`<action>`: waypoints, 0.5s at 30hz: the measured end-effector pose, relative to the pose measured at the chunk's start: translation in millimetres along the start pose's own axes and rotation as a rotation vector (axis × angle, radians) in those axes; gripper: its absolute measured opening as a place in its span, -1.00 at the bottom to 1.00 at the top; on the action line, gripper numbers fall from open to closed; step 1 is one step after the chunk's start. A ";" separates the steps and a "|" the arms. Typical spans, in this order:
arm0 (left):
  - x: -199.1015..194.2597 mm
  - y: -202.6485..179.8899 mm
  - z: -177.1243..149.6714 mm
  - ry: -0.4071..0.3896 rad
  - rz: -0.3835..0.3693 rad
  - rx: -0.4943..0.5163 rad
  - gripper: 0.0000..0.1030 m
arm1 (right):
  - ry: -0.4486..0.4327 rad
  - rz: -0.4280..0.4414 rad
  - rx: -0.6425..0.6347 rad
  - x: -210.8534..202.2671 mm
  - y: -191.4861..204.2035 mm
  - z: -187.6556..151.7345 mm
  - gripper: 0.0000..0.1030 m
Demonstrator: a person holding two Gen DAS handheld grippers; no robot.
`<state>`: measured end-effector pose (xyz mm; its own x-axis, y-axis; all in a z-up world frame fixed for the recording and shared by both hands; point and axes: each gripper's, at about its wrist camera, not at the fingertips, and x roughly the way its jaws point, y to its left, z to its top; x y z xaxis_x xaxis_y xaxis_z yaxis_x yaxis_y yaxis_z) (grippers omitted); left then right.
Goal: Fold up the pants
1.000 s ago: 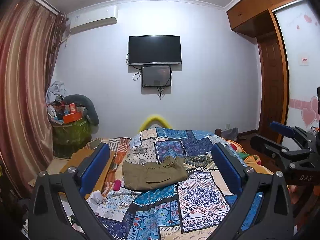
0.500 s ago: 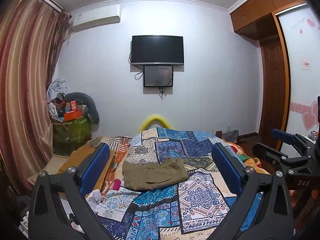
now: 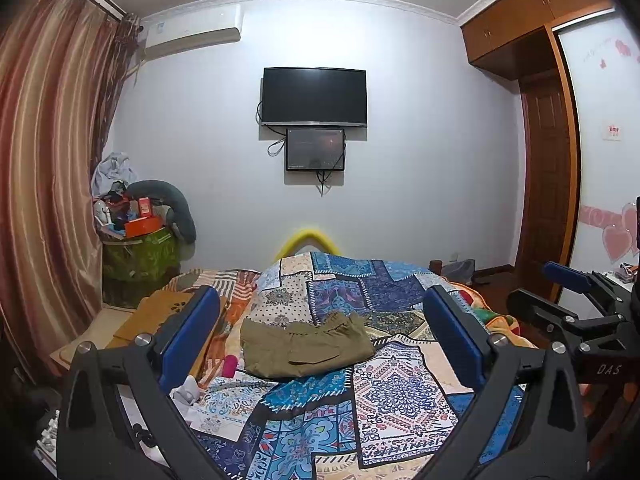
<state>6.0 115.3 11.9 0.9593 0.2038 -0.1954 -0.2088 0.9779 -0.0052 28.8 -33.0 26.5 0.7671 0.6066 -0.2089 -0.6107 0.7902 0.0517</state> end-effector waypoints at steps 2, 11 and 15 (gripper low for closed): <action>1.0 1.0 -0.6 0.004 -0.004 -0.005 0.99 | 0.003 0.000 0.002 -0.2 0.3 -1.0 0.99; 2.9 1.1 -1.2 0.008 -0.002 0.000 0.99 | 0.011 0.002 0.001 0.2 0.9 -1.3 0.99; 3.6 -0.1 -1.6 0.011 -0.004 0.004 0.99 | 0.012 0.003 0.005 -0.6 1.6 -0.9 0.99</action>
<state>9.2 115.9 9.6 0.9580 0.1997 -0.2060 -0.2046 0.9789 -0.0024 27.1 -32.2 25.8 0.7630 0.6077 -0.2201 -0.6119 0.7889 0.0568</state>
